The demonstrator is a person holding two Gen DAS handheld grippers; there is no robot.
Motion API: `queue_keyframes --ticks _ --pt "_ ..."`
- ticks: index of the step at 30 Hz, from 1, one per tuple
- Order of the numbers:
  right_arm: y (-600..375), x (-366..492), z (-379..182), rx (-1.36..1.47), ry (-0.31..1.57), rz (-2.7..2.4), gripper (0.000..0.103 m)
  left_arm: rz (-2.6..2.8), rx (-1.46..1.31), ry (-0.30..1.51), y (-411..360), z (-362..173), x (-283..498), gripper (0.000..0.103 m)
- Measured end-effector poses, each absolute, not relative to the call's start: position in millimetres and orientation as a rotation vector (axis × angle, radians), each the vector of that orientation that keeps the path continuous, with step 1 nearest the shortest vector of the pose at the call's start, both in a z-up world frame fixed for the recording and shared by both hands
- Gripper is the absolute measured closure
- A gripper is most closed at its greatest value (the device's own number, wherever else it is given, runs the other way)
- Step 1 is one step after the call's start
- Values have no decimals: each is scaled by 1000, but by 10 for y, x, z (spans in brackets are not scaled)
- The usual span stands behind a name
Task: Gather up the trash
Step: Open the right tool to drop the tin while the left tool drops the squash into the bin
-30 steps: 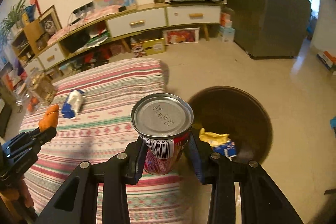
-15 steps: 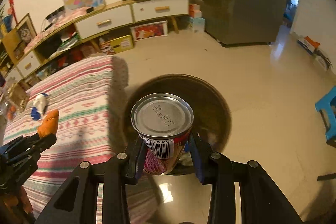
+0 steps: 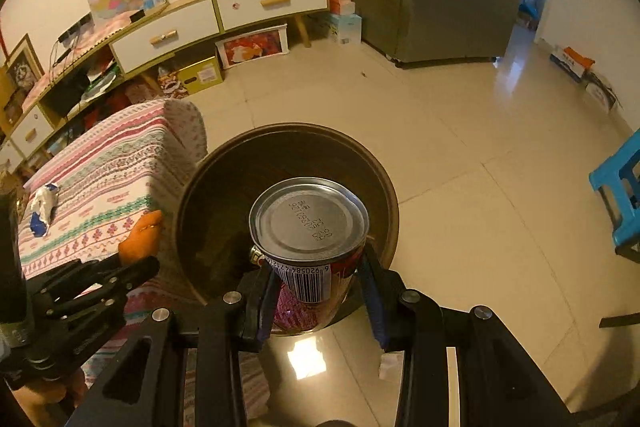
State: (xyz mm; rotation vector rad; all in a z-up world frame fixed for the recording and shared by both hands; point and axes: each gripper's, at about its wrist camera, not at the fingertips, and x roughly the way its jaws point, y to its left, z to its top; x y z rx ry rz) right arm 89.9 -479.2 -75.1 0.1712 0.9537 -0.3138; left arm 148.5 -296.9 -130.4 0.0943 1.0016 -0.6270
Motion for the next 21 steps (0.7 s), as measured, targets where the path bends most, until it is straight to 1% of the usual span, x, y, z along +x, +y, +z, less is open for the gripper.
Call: queue_keyframes --ticks 4,5,6,7,8,9,13,16,21 --pt "-4824 913 -788 177 963 -318 64 -657 96 1008 -3052 -1300 1507 73" --pt "-4831 913 -792 180 965 -320 64 -661 97 1006 -3055 -1291 1522 67" --pt "-4833 924 -798 181 967 -320 64 -665 102 1000 -3058 -1275 1517 54" --pt "-4833 929 -802 181 969 -322 64 -664 104 997 -3057 -1266 1514 46" --pt "-4834 940 -807 180 970 -322 64 -652 106 985 -3037 -1246 1497 33" --pt "-4837 939 -810 180 971 -324 64 -646 101 972 -3002 -1220 1476 28" --pt "-4820 973 -843 173 980 -330 64 -639 115 975 -2881 -1180 1466 26" --pt "-4814 997 -891 170 989 -336 64 -614 129 971 -2717 -1131 1462 19" --pt "-4820 1041 -938 173 1000 -356 64 -573 155 979 -2453 -1060 1447 16"
